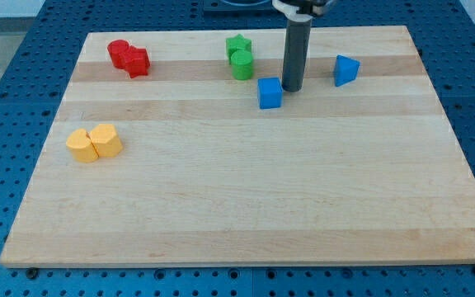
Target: Push the blue cube towards bottom center of the board
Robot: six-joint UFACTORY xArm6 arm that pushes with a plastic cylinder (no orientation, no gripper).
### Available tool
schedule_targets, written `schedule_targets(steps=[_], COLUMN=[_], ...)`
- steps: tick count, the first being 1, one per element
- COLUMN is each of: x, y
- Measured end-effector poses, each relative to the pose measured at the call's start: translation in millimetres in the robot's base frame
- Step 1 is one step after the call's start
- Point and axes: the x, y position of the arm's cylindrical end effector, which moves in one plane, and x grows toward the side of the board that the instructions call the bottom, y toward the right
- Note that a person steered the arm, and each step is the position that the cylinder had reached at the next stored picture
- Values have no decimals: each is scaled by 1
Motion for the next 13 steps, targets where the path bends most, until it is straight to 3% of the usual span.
schedule_targets(steps=[1, 4, 5, 8, 9, 10, 11, 12, 13], x=[-43, -21, 11, 164, 191, 161, 91, 47, 46], y=[-4, -15, -34, -108, -117, -117, -117, -115, -82])
